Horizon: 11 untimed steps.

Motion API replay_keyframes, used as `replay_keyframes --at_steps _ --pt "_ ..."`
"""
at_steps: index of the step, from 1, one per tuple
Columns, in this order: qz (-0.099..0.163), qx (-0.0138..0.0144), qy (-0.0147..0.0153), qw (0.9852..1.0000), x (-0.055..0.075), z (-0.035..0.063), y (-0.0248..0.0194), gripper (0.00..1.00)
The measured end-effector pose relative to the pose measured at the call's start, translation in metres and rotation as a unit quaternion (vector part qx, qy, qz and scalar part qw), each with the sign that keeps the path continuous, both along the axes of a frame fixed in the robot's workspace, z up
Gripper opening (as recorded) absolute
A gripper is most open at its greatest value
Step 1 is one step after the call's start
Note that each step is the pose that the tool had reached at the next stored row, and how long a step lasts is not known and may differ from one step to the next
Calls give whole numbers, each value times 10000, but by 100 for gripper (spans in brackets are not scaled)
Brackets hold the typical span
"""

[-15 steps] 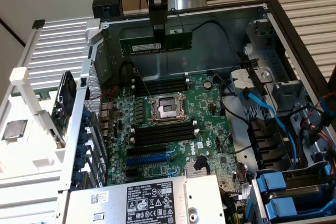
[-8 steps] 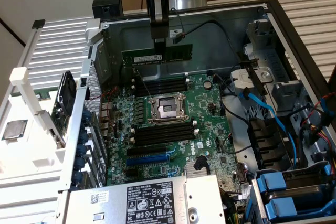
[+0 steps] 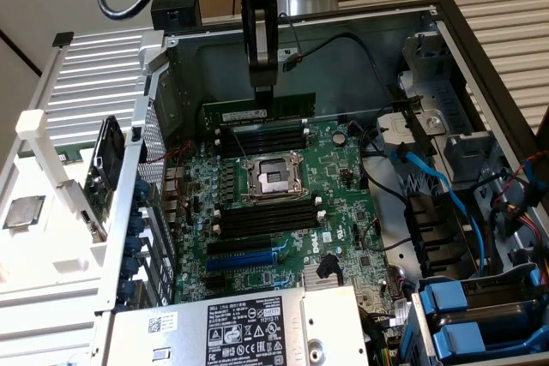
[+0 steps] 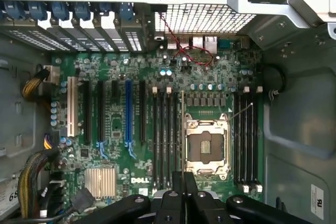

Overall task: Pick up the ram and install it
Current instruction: 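Insert the ram into the slot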

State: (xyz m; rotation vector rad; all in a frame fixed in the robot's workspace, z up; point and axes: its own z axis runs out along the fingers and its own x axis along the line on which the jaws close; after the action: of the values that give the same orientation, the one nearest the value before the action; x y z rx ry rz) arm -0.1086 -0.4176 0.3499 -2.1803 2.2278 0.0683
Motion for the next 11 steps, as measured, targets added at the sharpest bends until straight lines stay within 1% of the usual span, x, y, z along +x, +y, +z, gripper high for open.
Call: replay_keyframes --at_steps 3,5,6,9,11 --pt "-2 0 0 10000 0 -55 -18 12" --pt "-3 1 0 10000 0 -91 -42 12" --pt "-3 2 -5 10000 2 -219 -72 12" --pt "-3 1 -14 10000 2 -272 -72 12" --pt "-3 2 -38 10000 1 -297 -72 12"
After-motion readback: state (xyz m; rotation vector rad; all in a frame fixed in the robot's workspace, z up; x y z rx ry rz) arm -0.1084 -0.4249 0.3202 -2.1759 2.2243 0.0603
